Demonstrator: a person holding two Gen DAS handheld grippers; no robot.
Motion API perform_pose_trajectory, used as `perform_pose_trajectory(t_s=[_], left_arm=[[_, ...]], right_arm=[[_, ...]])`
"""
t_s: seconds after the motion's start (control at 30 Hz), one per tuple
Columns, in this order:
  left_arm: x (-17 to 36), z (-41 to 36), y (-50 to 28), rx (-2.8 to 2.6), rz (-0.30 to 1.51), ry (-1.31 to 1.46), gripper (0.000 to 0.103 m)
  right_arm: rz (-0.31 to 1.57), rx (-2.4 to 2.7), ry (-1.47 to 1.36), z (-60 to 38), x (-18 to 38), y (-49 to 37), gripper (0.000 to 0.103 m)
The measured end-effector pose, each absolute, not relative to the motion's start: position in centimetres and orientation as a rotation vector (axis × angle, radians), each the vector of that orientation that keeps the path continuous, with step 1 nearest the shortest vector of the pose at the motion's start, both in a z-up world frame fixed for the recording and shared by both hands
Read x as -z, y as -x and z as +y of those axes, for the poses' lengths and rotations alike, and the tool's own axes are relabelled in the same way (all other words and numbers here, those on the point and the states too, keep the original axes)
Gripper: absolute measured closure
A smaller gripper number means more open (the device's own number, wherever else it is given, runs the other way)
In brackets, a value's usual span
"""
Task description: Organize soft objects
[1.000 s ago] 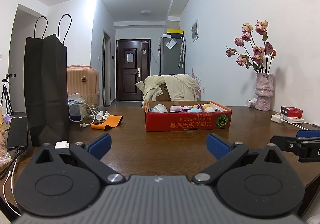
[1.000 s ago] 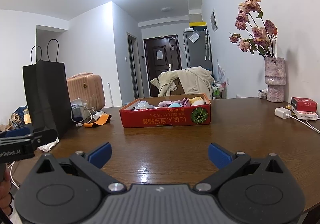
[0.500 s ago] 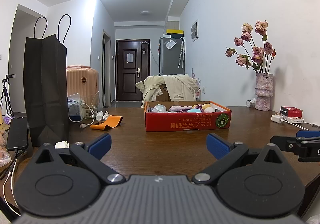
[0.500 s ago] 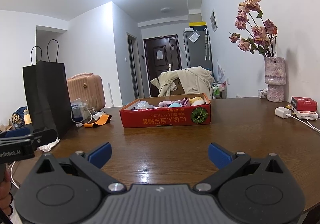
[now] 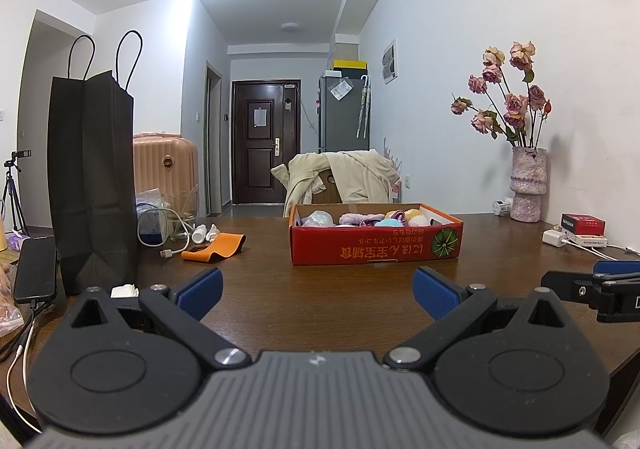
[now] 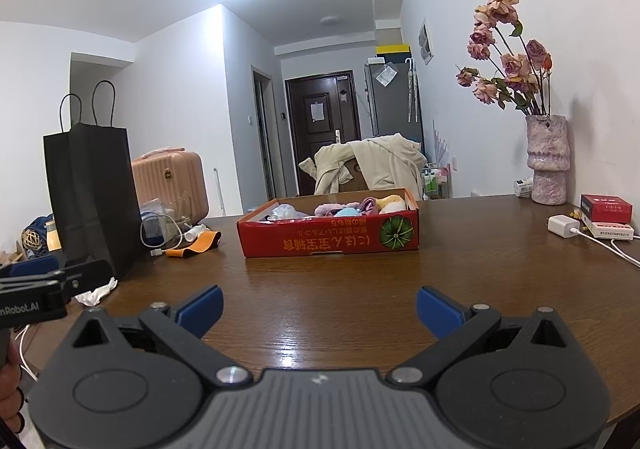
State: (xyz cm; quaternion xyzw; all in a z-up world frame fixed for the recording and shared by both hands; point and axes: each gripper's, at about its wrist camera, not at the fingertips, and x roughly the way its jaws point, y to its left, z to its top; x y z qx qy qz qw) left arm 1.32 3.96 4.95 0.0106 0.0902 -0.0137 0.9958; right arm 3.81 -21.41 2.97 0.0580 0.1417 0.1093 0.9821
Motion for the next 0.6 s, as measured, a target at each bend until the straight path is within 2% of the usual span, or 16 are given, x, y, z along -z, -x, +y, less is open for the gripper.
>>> perform_pose_trajectory(t_s=[0.6], left_arm=[[-5.4,3.92,-0.66,0.036,0.126,-0.028,0.0]], right_arm=[[0.238,-0.226,-0.111,-21.3,-3.35,-3.3,0.0]])
